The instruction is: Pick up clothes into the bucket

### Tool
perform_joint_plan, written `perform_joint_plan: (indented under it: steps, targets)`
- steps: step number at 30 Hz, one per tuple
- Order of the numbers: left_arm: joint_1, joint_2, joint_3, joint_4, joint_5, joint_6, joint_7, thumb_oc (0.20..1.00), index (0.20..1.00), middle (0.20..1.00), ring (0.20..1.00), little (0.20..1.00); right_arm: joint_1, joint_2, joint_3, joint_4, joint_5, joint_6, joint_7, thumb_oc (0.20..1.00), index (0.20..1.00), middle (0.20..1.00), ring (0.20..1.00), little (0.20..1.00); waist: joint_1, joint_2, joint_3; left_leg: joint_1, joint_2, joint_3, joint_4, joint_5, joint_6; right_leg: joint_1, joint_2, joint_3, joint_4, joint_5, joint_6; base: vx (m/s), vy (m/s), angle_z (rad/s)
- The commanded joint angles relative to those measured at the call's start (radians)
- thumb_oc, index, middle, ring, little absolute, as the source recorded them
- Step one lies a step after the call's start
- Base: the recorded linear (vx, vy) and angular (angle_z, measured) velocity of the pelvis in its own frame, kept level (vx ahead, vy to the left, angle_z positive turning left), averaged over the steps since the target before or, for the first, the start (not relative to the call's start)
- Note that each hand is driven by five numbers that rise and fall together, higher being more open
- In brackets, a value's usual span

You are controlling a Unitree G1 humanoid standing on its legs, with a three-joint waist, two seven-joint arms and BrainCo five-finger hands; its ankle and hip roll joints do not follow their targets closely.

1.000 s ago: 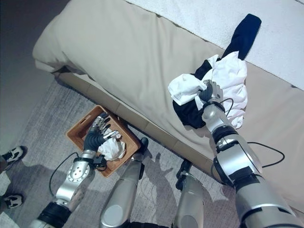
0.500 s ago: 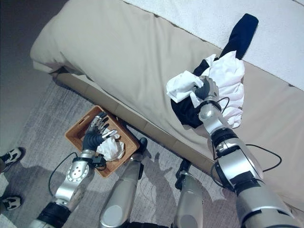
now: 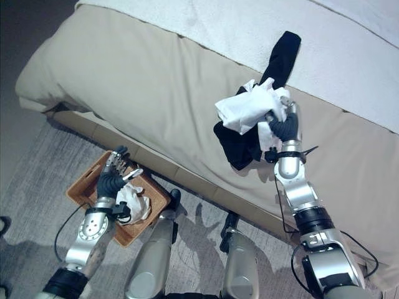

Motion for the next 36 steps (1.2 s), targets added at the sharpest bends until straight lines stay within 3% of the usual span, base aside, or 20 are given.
perform_joint_plan:
  steps: [1, 15, 24, 31, 36]
  targets:
    - [0.052, -0.008, 0.04, -0.042, 0.014, -0.054, -0.029, 1.0, 1.0, 1.0, 1.0, 1.0, -0.02, -0.05, -0.056, -0.088, 0.087, -0.123, 0.017, 0.2, 0.2, 0.2, 0.2, 0.2, -0.008, -0.028, -0.137, 0.029, 0.015, 0.061, 0.004, -0.045, 0.025, 0.056, -0.054, -0.005, -0.036, 0.084, 0.046, 0.08, -0.021, -0.07]
    - [0.117, -0.012, 0.055, -0.014, 0.016, -0.015, -0.095, 1.0, 1.0, 1.0, 1.0, 1.0, -0.1, -0.203, -0.123, -0.193, 0.288, -0.166, 0.095, 0.2, 0.2, 0.2, 0.2, 0.2, -0.034, -0.057, -0.258, 0.158, 0.033, 0.079, -0.056, -0.056, 0.018, 0.167, -0.022, 0.003, -0.109, 0.086, 0.053, 0.06, -0.011, -0.02]
    - [0.131, -0.021, 0.049, -0.014, 0.016, -0.005, -0.105, 1.0, 1.0, 1.0, 1.0, 1.0, -0.114, -0.214, -0.078, -0.129, 0.288, -0.133, 0.114, 0.2, 0.2, 0.2, 0.2, 0.2, -0.035, -0.065, -0.279, 0.18, 0.036, 0.085, -0.072, -0.053, 0.016, 0.181, -0.014, 0.009, -0.123, 0.09, 0.052, 0.01, -0.003, -0.04]
    - [0.122, -0.027, 0.029, -0.005, 0.018, -0.007, -0.102, 1.0, 1.0, 1.0, 1.0, 1.0, -0.188, -0.191, 0.082, 0.09, 0.071, -0.034, 0.103, 0.2, 0.2, 0.2, 0.2, 0.2, -0.023, -0.057, -0.255, 0.161, 0.031, 0.086, -0.065, -0.049, 0.02, 0.159, -0.019, 0.016, -0.11, 0.095, 0.049, -0.04, 0.01, -0.02]
    - [0.1, -0.021, 0.008, -0.011, 0.007, -0.015, -0.086, 1.0, 1.0, 1.0, 1.0, 1.0, -0.313, -0.093, 0.198, 0.326, -0.039, 0.027, 0.067, 0.2, 0.2, 0.2, 0.2, 0.2, 0.008, -0.036, -0.194, 0.115, 0.022, 0.077, -0.034, -0.045, 0.025, 0.122, -0.032, 0.017, -0.077, 0.095, 0.044, -0.09, 0.012, -0.03]
